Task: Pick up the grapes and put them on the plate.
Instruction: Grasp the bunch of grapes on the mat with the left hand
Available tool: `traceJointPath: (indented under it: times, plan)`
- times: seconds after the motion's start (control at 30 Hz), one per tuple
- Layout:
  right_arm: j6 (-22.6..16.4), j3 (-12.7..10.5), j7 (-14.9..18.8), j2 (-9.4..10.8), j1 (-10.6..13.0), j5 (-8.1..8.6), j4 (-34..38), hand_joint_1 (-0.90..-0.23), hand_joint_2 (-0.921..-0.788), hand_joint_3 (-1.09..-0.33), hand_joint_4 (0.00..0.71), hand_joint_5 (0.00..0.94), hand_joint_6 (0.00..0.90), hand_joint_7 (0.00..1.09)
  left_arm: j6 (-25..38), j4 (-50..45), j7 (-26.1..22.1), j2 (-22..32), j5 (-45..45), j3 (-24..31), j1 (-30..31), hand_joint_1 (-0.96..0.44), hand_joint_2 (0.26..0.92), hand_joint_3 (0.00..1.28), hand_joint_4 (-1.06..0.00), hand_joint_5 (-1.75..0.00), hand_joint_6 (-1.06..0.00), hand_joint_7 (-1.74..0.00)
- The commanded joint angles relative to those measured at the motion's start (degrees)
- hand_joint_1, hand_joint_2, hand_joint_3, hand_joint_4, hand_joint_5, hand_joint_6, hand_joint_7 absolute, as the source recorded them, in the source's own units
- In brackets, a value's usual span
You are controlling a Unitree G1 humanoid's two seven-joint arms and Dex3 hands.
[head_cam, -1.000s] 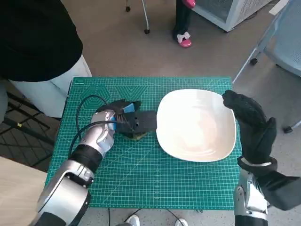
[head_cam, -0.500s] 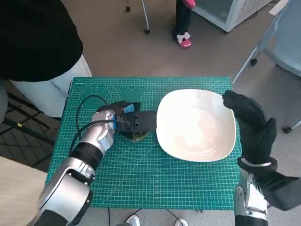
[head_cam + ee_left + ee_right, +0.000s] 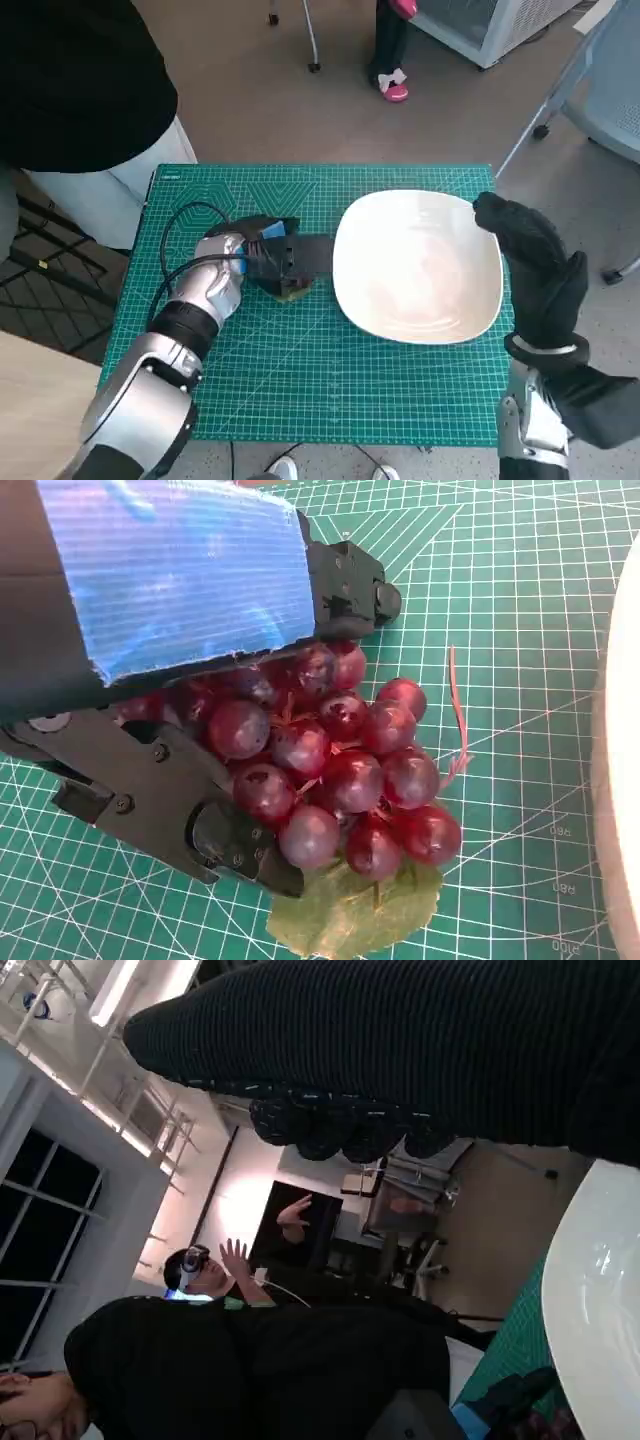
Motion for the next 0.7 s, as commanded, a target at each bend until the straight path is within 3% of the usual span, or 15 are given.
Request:
traceJointPath:
  times: [0.03,0.57,0.63,0.7]
  plan:
    - [0.5,0.1,-0.1,0.0,0.6,-0.52,0.8,-0.61,-0.921,-0.847,0.395,0.001,0.203,0.14,-0.3,0.9,0.5,0.0,0.0,-0.7,-0.8,-0.18,0.752,0.01,0.0,0.0,-0.22,0.0]
    - [0.9,0.3,0.0,0.1,0.7,-0.24,0.3,-0.61,-0.921,-0.845,0.396,0.001,0.204,0.14,-1.6,3.5,2.3,-0.1,0.1,-2.1,-0.2,-0.16,0.756,0.0,-0.04,-0.01,-0.24,-0.01]
    - [0.9,0.3,0.0,0.1,0.7,-0.24,0.2,-0.609,-0.921,-0.847,0.395,0.001,0.203,0.14,-1.8,3.6,2.7,-0.1,0.0,-2.0,-0.2,-0.12,0.772,0.01,-0.11,-0.02,-0.25,-0.01]
    - [1.0,0.4,0.0,0.1,0.8,-0.23,0.1,-0.607,-0.921,-0.848,0.395,0.0,0.202,0.14,-1.9,3.5,3.1,0.0,0.0,-2.0,-0.1,-0.06,0.814,0.01,-0.21,-0.23,-0.28,-0.01]
